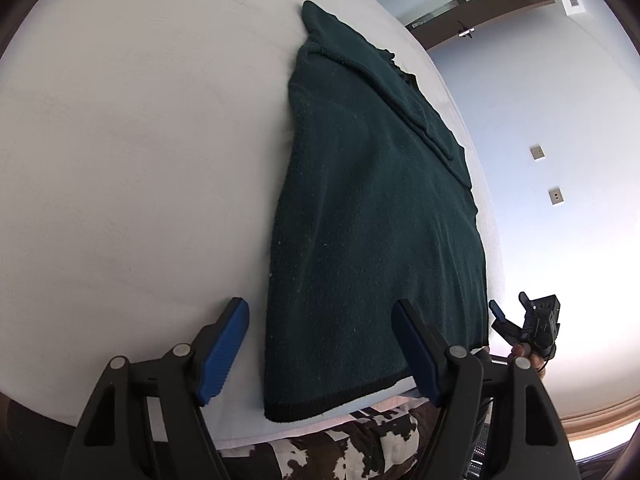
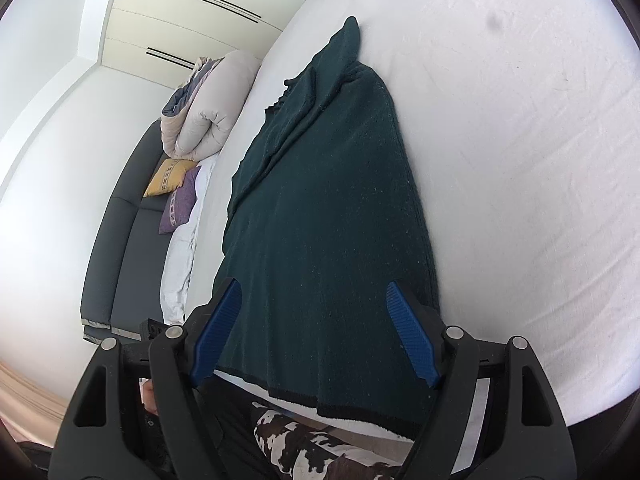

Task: Fold small clothes

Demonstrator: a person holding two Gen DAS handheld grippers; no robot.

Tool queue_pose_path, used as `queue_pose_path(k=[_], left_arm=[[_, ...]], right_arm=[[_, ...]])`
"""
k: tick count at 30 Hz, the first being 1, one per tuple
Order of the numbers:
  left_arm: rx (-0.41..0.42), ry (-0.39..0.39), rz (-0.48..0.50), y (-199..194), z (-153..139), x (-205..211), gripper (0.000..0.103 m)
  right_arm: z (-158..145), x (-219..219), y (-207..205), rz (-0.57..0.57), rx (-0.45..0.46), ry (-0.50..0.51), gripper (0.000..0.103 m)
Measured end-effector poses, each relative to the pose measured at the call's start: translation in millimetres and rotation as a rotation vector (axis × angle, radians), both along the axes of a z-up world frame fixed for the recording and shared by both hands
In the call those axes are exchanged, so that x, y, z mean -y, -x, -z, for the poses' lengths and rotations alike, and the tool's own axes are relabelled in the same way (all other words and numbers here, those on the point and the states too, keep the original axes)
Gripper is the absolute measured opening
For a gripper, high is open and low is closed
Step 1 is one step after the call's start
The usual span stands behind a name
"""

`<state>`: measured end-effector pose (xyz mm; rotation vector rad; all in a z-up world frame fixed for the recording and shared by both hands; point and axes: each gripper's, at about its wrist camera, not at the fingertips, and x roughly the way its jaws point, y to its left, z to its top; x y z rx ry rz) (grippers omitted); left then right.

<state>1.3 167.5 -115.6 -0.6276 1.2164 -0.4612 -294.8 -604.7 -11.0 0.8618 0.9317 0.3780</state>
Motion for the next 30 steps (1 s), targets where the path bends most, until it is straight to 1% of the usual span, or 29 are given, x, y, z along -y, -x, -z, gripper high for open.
queue_pose_path(k=[5,9,10,12,15,16,18,19,20,21,22,24,25,26,30], left_arm=[[-0.06,0.108,0.015,5.2,10.4,-4.6,0.074],[-0.101,0.202,-0.003,10.0,19.3,-8.3,0.072],[-0.109,0.215,-0.011,10.2,20.9,-10.0,0.071],[-0.123,0.226,-0.022,11.6,21.7,-14.0,0.064],[-0.14,0.264,-0.035,11.9,24.9,-17.9,0.063],[-0.14,0.266,-0.038,11.7,25.0,-17.8,0.063],[-0.136,0.25,-0.044,12.9,24.3,-16.9,0.055],[-0.133,0.241,-0.045,13.5,23.7,-15.7,0.053],[-0.129,0.234,-0.046,14.5,23.3,-15.7,0.047],[-0.129,0.221,-0.045,15.4,23.1,-14.8,0.037],[-0.131,0.206,-0.045,16.7,23.4,-14.1,0.032],[-0.131,0.197,-0.048,19.1,25.2,-14.2,0.017],[-0.13,0.189,-0.049,20.1,25.3,-13.6,0.013],[-0.126,0.178,-0.049,21.1,25.4,-13.2,0.007],[-0.102,0.155,-0.064,24.7,23.9,-13.1,0.007]], right_arm=[[2.7,13.0,9.7,-0.006,-0.008,-0.024,0.074],[3.0,14.6,12.2,-0.011,-0.011,-0.038,0.074],[2.9,14.5,13.7,-0.012,-0.011,-0.038,0.074],[2.7,15.5,14.7,-0.012,-0.016,-0.034,0.074],[3.9,19.1,17.3,-0.005,-0.026,-0.033,0.074],[4.3,21.1,19.5,-0.002,-0.029,-0.034,0.074],[5.2,25.3,22.8,0.007,-0.037,-0.033,0.074],[5.6,26.9,23.2,0.012,-0.041,-0.03,0.074],[5.7,29.1,25.5,0.016,-0.045,-0.028,0.074],[5.4,31.3,27.8,0.02,-0.049,-0.025,0.074],[5.3,33.3,30.2,0.023,-0.056,-0.016,0.074],[4.6,37.3,34.8,0.029,-0.074,0.004,0.074],[5.1,39.2,37.0,0.031,-0.085,0.015,0.072],[5.9,41.0,38.8,0.031,-0.097,0.025,0.069],[10.7,48.7,45.9,0.04,-0.133,0.036,0.063]])
